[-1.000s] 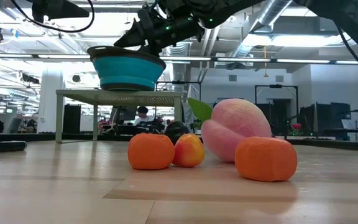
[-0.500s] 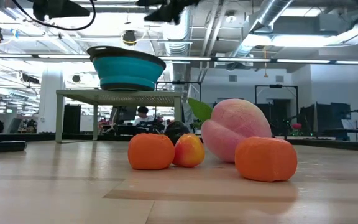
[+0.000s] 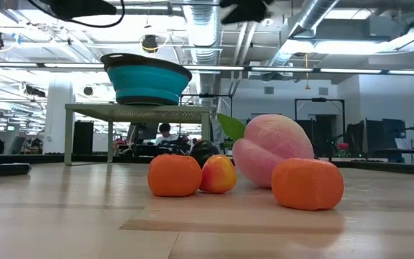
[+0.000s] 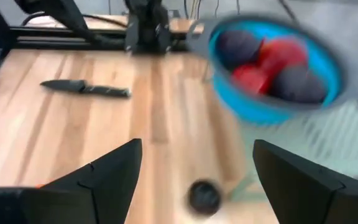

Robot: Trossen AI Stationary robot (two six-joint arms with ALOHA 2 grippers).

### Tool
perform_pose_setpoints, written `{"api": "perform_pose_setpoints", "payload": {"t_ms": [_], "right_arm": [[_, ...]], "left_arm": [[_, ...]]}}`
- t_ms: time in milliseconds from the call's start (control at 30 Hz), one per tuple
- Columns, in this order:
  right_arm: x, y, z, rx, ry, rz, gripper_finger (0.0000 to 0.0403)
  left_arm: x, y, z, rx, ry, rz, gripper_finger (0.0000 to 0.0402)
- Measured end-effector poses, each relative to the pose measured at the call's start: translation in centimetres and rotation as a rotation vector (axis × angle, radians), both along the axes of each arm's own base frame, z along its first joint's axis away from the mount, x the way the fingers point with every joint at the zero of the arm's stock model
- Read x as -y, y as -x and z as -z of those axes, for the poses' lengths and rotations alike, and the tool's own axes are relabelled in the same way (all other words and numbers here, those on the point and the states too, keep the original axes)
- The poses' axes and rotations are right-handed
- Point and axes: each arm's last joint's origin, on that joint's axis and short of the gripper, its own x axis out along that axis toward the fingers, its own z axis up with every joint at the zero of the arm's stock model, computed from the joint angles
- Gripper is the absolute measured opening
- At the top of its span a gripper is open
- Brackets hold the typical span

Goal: Pick & Place Fruit
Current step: Put the top orange into the blue strainer bowl on the shelf

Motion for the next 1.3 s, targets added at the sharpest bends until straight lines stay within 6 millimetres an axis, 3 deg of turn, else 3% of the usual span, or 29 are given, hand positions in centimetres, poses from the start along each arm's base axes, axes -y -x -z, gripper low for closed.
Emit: {"api": "perform_pose_setpoints", "payload": {"t_ms": [267, 567, 800, 967, 1133, 1300], "right_arm": [[-4.6, 3.2, 5.5, 0.026, -0.122, -0.009, 0.0302], [-8.3, 3.7, 9.5, -0.058, -0.149, -0.039, 0.0302], [-9.2, 4.8, 14.1, -0.178, -0.191, 0.031, 0.0302], [-9.5, 5.9, 16.6, -0.122, -0.247, 0.098, 0.0302], [-9.6, 6.5, 17.7, 0.021, -0.308, 0.136, 0.0302], [-9.6, 6.3, 17.5, 0.119, -0.333, 0.143, 0.0301]], "left_arm": [[2.3, -2.5, 2.4, -0.086, -0.02, 0.177, 0.0264], [5.5, -6.0, 5.0, -0.151, 0.044, 0.33, 0.0262], [7.0, -7.4, 7.3, -0.246, 0.148, 0.415, 0.0262], [7.6, -7.8, 9.1, -0.313, 0.168, 0.44, 0.0262], [8.4, -9.1, 9.8, -0.342, 0.179, 0.45, 0.0262], [8.9, -11.0, 10.8, -0.4, 0.172, 0.515, 0.0274]]}}
